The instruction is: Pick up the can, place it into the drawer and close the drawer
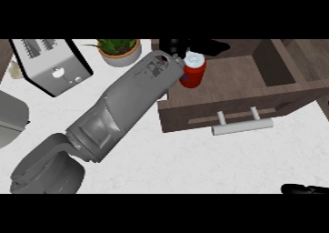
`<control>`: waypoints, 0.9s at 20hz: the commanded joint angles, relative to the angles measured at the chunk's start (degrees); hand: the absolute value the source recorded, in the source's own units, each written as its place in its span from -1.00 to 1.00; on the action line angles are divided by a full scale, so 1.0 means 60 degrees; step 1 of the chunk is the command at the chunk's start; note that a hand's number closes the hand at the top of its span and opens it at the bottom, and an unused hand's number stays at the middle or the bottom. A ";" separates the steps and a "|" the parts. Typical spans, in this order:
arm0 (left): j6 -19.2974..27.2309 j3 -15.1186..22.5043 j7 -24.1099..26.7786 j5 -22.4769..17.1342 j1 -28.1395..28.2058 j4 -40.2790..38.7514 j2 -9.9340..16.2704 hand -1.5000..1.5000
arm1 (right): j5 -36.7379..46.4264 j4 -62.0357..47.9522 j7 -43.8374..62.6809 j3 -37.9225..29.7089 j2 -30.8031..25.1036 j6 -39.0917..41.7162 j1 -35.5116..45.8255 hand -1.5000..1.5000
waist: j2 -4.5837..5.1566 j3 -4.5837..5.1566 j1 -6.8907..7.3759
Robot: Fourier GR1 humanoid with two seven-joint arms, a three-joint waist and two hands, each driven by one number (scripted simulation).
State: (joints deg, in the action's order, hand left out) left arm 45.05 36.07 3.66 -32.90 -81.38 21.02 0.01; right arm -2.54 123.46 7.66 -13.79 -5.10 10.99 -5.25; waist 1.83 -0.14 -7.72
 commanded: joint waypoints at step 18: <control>0.0544 -0.0158 0.0667 -0.1266 -0.0159 0.0656 -0.0001 -1.00 | 0.5912 -0.0015 -0.1127 0.1831 -0.1617 -0.0263 0.0960 -1.00 | -0.0146 0.0016 0.0770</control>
State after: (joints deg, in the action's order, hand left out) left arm 46.96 34.08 7.45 -40.04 -82.60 23.96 0.00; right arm 25.32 125.32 1.05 -5.85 -13.05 10.10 -1.65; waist 1.15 -0.05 -4.11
